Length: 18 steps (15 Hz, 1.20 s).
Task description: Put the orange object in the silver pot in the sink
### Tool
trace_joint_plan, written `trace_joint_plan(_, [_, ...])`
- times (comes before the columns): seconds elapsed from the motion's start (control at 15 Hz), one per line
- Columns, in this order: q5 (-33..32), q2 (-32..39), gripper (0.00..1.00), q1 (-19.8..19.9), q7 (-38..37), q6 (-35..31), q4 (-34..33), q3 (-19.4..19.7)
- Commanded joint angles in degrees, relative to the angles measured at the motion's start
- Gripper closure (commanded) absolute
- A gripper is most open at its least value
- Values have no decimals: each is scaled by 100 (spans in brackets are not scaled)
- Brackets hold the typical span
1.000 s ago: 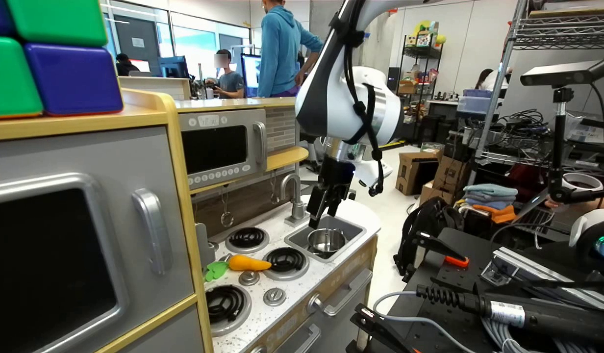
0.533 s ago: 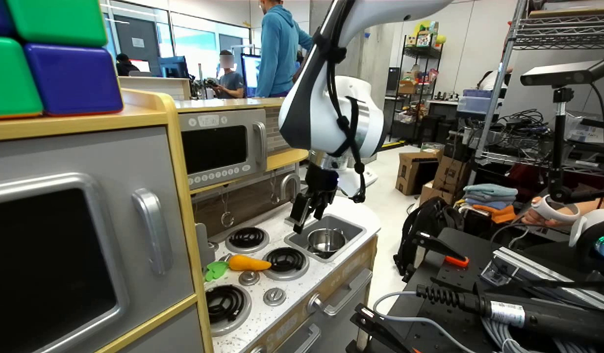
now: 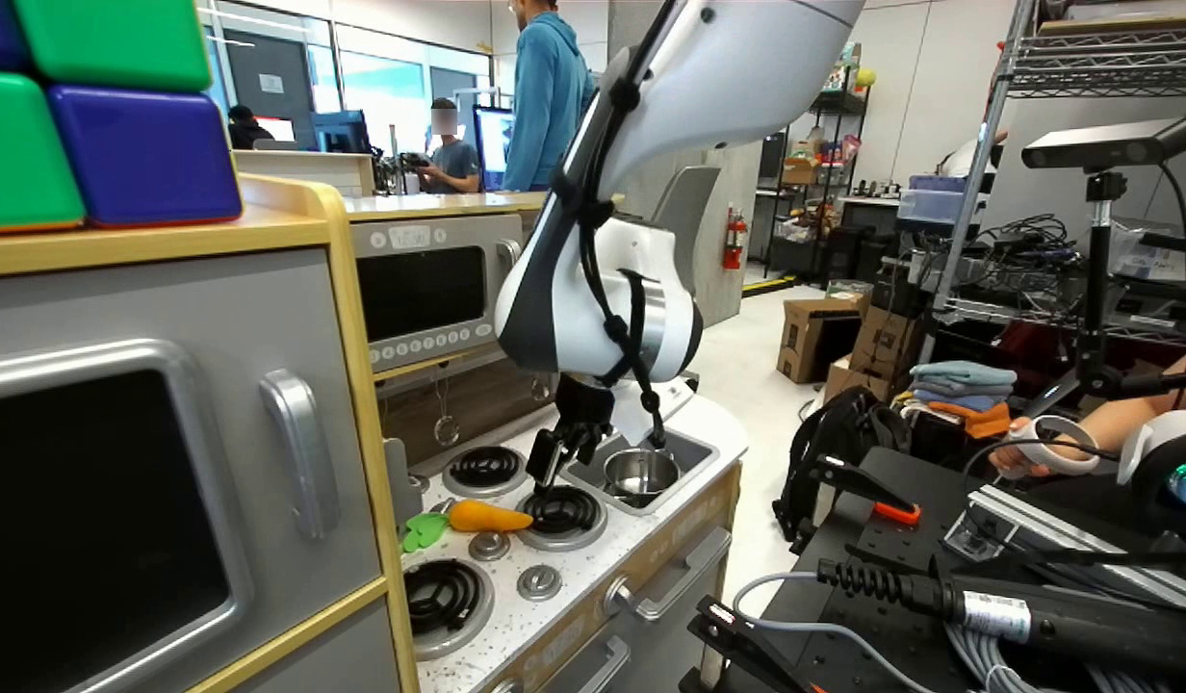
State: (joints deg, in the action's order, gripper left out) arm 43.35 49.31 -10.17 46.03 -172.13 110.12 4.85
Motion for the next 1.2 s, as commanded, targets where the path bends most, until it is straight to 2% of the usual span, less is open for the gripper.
trace_joint_plan(0.0, [-1235, 641, 0, 253, -1197, -599, -634, -264])
trace_joint_plan(0.2, [-2617, 1021, 0, 182, -2578, -876, -997, -94])
trace_joint_plan(0.4, [-3344, 1348, 0, 56, -3453, -875, -1416, 104])
trace_joint_plan(0.73, [-3781, 1759, 0, 44, -4245, -780, -2149, 173])
trace_joint_plan(1.13, [-3857, 1732, 0, 282, -4411, -789, -2393, -378])
